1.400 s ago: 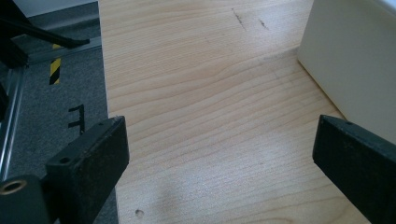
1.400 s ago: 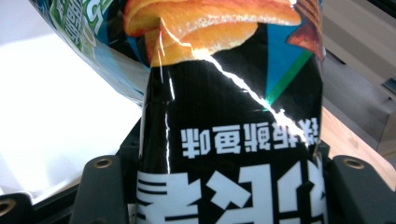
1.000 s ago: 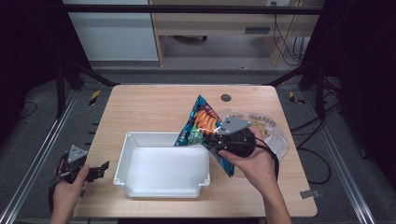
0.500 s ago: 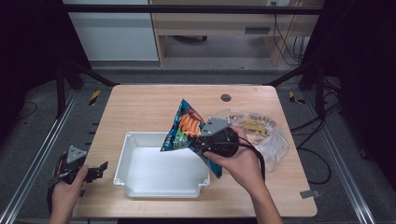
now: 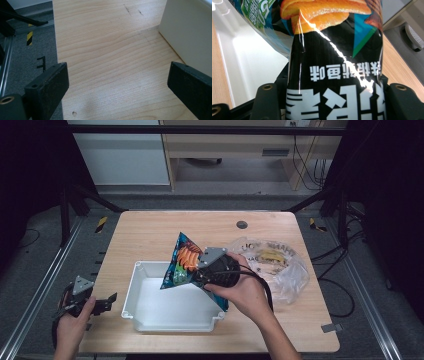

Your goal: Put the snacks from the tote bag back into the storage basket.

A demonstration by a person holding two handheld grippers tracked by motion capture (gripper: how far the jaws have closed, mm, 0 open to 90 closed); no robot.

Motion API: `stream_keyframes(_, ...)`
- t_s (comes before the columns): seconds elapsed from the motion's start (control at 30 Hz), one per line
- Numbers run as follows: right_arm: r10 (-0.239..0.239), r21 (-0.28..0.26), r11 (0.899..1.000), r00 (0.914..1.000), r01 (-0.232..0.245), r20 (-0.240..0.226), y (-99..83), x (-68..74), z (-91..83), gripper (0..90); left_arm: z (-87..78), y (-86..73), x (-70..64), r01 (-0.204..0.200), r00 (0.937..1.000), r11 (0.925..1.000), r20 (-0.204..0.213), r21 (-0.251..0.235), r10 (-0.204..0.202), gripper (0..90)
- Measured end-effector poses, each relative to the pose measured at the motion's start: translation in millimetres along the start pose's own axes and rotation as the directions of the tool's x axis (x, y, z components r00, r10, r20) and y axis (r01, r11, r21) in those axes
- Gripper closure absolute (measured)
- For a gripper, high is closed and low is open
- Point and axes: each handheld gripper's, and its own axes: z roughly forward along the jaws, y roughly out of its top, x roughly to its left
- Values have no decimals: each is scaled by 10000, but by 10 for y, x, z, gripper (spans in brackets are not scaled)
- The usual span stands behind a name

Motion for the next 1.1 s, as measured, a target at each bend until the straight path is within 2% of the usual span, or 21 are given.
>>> stream_keyframes(0.13,-184,127,9997,9996,187,-216,55,-7,71,398,-9,-5,16,69,10000,10000,-40,-12,-69,35)
stream_keyframes(0.33,-187,18,9998,9988,188,-444,121,-40,123,398,-13,-8,31,144,9999,9999,-51,-8,-144,30)
stream_keyframes(0.43,-331,36,9994,9982,333,-492,140,-46,139,398,-18,-7,35,212,9998,9997,-70,-74,-212,29)
stream_keyframes(0.8,-274,-34,9996,9957,272,-881,142,-50,186,398,-14,-7,36,224,9997,9997,-52,-62,-224,28)
stream_keyframes(1.1,-485,66,9987,9917,497,-1191,184,34,285,399,-16,-7,40,201,9998,9998,-60,-51,-201,28)
